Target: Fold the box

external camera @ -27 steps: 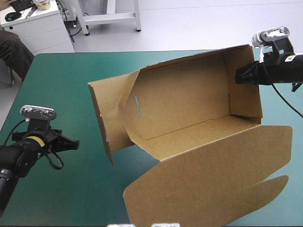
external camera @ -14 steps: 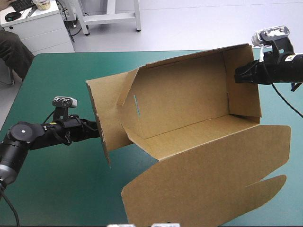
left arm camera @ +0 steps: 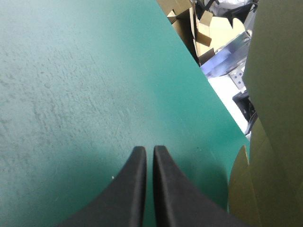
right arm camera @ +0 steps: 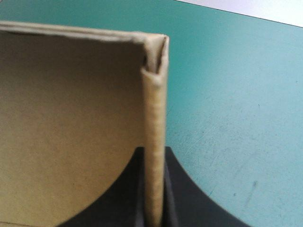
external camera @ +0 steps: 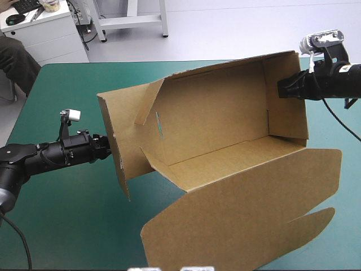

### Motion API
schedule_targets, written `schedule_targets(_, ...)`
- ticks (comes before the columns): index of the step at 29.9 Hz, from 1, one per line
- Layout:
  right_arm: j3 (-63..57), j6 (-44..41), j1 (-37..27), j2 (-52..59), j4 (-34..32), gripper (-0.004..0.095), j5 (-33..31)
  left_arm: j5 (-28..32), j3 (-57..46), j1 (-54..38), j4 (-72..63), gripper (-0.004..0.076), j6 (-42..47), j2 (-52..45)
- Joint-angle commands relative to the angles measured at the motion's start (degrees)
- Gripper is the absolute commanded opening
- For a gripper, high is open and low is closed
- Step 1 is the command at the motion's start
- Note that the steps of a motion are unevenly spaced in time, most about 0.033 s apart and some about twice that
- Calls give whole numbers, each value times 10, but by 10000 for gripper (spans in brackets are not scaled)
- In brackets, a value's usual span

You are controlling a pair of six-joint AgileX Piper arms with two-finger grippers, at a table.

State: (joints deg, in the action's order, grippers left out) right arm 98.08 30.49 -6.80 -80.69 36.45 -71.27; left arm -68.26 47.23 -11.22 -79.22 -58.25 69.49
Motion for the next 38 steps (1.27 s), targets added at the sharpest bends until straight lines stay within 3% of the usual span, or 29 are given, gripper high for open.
schedule_targets(1,17,-11,-1,21,42,-19,2,-58,15,-1,-70,131,20,-10)
schedule_targets(7,17,-23,-1,21,37,-18,17,-58,15,-1,-97,573,28,-11)
schedule_targets(10,17,-33,-1,21,28,-18,26,-58,15,-1,-102,677,30,-12)
schedule_targets(16,17,-87,58,18,-67,-18,81,-58,27,-1,-142,681,30,-12)
schedule_targets(24,17,-139,132,-4,-104,-18,167,-58,58,0,-124,681,37,-18)
schedule_targets(32,17,-213,188,-25,-194,-17,209,-58,82,0,-120,681,32,-22)
schedule_targets(38,17,-252,222,-40,-203,-14,241,-58,96,15,-120,681,25,-22)
